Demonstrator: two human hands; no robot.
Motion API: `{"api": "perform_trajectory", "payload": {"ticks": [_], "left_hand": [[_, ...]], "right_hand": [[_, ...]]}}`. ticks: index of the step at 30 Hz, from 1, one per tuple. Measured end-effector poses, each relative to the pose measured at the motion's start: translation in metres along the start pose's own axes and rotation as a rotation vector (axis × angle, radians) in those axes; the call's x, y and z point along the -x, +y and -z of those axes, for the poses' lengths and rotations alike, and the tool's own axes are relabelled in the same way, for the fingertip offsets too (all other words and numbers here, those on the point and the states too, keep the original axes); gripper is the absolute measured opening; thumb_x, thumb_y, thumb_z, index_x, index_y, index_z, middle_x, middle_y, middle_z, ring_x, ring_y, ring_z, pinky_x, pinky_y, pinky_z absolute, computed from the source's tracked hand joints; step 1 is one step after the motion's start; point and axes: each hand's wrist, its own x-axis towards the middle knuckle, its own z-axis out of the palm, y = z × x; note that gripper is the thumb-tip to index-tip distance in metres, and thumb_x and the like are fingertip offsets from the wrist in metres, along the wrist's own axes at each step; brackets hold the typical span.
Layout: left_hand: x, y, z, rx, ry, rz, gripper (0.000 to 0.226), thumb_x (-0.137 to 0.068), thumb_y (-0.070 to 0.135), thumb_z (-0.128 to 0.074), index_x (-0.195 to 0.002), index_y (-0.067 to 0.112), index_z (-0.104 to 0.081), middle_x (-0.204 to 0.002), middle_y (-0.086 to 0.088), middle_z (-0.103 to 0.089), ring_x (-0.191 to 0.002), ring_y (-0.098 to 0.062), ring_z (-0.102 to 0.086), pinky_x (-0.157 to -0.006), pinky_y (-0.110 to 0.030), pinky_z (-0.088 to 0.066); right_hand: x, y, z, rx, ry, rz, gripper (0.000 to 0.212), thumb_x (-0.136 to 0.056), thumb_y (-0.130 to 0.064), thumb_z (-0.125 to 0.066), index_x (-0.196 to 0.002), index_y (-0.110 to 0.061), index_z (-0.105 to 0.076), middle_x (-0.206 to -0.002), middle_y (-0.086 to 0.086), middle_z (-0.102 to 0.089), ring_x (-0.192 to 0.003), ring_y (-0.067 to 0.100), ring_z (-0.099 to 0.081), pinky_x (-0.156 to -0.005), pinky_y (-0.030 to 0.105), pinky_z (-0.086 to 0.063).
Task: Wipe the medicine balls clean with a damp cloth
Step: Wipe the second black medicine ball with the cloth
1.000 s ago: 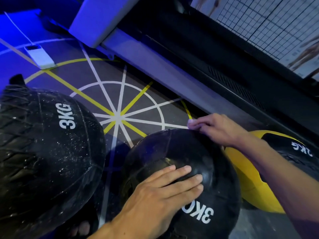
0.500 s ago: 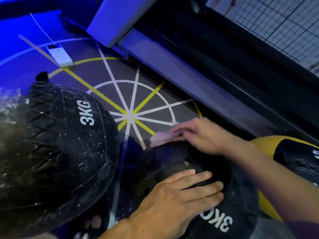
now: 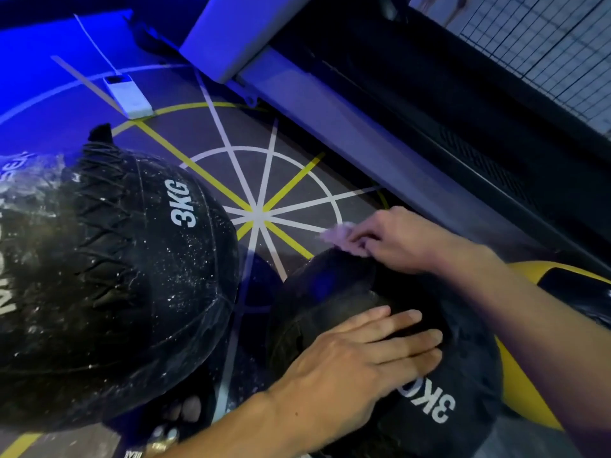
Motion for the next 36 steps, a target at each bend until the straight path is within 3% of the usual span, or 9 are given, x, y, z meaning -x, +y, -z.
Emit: {"api": "perform_trajectory", "payload": {"ticks": [5,8,12,16,21,27,30,33,36], "left_hand": [[0.002,-0.001,0.007,-0.006,-0.118,0.013,0.046,-0.096,0.018,-0.065,-0.137,0.039,-0.060,-0.146,0.009,-0.060,-0.140,-0.007,-0.049,-0.110,-0.020,-0.037],[-0.002,0.000,0.007,-0.019,-0.036,0.013,0.046,-0.105,0.017,-0.045,-0.149,0.026,-0.054,-0.161,0.011,-0.041,-0.155,-0.010,-0.023,-0.127,-0.031,-0.018],[0.009,-0.005,0.018,-0.125,0.102,0.051,0.037,-0.105,0.036,-0.055,-0.141,0.032,-0.062,-0.158,0.013,-0.046,-0.151,-0.010,-0.034,-0.123,-0.036,-0.030],[0.034,-0.019,0.039,-0.082,0.252,0.379,0.046,-0.100,0.057,-0.057,-0.139,0.033,-0.063,-0.152,0.020,-0.049,-0.138,-0.012,-0.048,-0.113,-0.036,-0.043],[0.062,-0.016,0.036,0.109,0.069,0.880,0.096,-0.073,0.099,-0.037,-0.152,0.047,-0.027,-0.155,0.035,-0.013,-0.145,0.001,-0.023,-0.112,-0.024,-0.033],[0.040,-0.001,0.032,-0.016,0.199,0.515,0.033,-0.099,0.059,-0.053,-0.116,0.037,-0.070,-0.133,0.022,-0.059,-0.111,0.000,-0.061,-0.085,-0.014,-0.050],[0.027,-0.002,0.022,0.016,0.319,0.496,0.024,-0.100,0.045,-0.057,-0.097,0.027,-0.074,-0.110,0.019,-0.069,-0.090,0.004,-0.064,-0.080,-0.003,-0.045],[0.003,-0.016,0.025,0.024,0.317,0.564,0.029,-0.105,0.051,-0.051,-0.096,0.028,-0.067,-0.097,0.014,-0.069,-0.081,-0.011,-0.069,-0.064,-0.034,-0.055],[-0.036,-0.034,0.035,0.052,0.350,0.567,0.033,-0.105,0.050,-0.048,-0.091,0.024,-0.063,-0.082,0.008,-0.064,-0.074,-0.016,-0.062,-0.062,-0.042,-0.050]], "right_hand": [[0.033,-0.055,-0.017,-0.111,-0.199,0.357,0.041,-0.090,-0.012,-0.051,-0.120,-0.026,-0.076,-0.121,-0.010,-0.074,-0.112,0.003,-0.061,-0.098,0.002,-0.034],[0.013,0.003,-0.007,-0.093,0.005,0.016,0.037,-0.098,-0.011,-0.053,-0.125,-0.025,-0.073,-0.126,0.000,-0.073,-0.112,0.013,-0.064,-0.099,0.017,-0.042],[0.025,0.053,-0.013,-0.164,0.069,-0.281,0.026,-0.096,-0.016,-0.052,-0.096,-0.027,-0.076,-0.102,0.001,-0.075,-0.096,0.024,-0.067,-0.088,0.037,-0.050],[0.050,0.067,-0.023,-0.340,0.187,-0.421,0.042,-0.094,-0.013,-0.056,-0.081,-0.051,-0.070,-0.096,-0.016,-0.074,-0.092,0.011,-0.065,-0.082,0.032,-0.046],[0.078,0.086,-0.041,-0.507,0.259,-0.555,0.033,-0.094,-0.009,-0.057,-0.096,-0.038,-0.074,-0.104,-0.008,-0.076,-0.104,0.019,-0.067,-0.093,0.036,-0.049],[0.101,0.082,-0.045,-0.626,0.326,-0.607,0.036,-0.094,-0.004,-0.055,-0.097,-0.033,-0.077,-0.096,-0.010,-0.076,-0.099,0.017,-0.067,-0.095,0.039,-0.049],[0.103,0.080,-0.043,-0.691,0.339,-0.624,0.038,-0.094,-0.004,-0.054,-0.102,-0.031,-0.079,-0.092,-0.013,-0.078,-0.095,0.011,-0.068,-0.095,0.037,-0.050],[0.096,0.091,-0.042,-0.813,0.406,-0.688,0.035,-0.093,-0.001,-0.055,-0.101,-0.025,-0.079,-0.096,-0.005,-0.079,-0.097,0.018,-0.070,-0.098,0.041,-0.051],[0.091,0.114,-0.045,-0.887,0.520,-0.746,0.032,-0.095,-0.002,-0.055,-0.094,-0.023,-0.079,-0.099,0.003,-0.078,-0.096,0.022,-0.070,-0.095,0.041,-0.054]]}}
